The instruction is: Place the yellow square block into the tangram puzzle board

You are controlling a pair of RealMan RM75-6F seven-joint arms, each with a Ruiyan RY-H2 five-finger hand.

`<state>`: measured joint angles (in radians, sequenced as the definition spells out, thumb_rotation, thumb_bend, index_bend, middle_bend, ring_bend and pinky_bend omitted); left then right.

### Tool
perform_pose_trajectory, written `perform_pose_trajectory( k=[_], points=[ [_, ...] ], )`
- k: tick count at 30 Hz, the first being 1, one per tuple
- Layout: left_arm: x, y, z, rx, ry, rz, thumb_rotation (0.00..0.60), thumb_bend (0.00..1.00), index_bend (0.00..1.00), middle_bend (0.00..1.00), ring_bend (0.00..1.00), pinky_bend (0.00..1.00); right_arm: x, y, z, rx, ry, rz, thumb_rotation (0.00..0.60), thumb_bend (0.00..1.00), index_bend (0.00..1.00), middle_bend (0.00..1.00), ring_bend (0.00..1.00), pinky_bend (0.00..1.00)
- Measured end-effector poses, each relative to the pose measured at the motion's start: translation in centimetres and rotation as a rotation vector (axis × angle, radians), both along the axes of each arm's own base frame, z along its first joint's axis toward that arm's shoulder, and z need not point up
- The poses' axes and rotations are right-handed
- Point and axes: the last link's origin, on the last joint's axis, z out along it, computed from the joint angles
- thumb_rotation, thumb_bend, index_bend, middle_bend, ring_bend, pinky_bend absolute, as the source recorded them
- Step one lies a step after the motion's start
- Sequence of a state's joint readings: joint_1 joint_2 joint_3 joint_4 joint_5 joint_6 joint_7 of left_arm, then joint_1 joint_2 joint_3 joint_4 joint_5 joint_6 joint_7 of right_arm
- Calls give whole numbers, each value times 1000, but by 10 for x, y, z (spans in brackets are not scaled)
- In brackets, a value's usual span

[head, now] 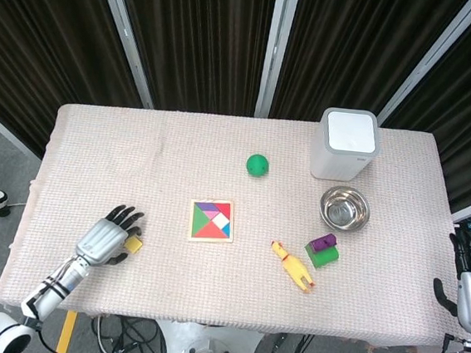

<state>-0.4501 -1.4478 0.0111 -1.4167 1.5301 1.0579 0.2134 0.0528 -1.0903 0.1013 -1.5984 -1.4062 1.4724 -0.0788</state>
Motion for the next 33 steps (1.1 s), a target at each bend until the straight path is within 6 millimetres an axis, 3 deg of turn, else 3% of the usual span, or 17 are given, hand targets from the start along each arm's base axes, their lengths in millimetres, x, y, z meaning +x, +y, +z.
perform_pose_trajectory(
  k=[12,33],
  points=[
    [3,5,-6,-21,21,13,600,313,348,95,0,83,-5,1,-2,6,1,-19,600,275,0,0,0,0],
    [11,7,-5,-1,-6,14,600,339,483,115,0,83,-10,2,-2,-3,-9,-29,600,275,0,0,0,0]
  ],
)
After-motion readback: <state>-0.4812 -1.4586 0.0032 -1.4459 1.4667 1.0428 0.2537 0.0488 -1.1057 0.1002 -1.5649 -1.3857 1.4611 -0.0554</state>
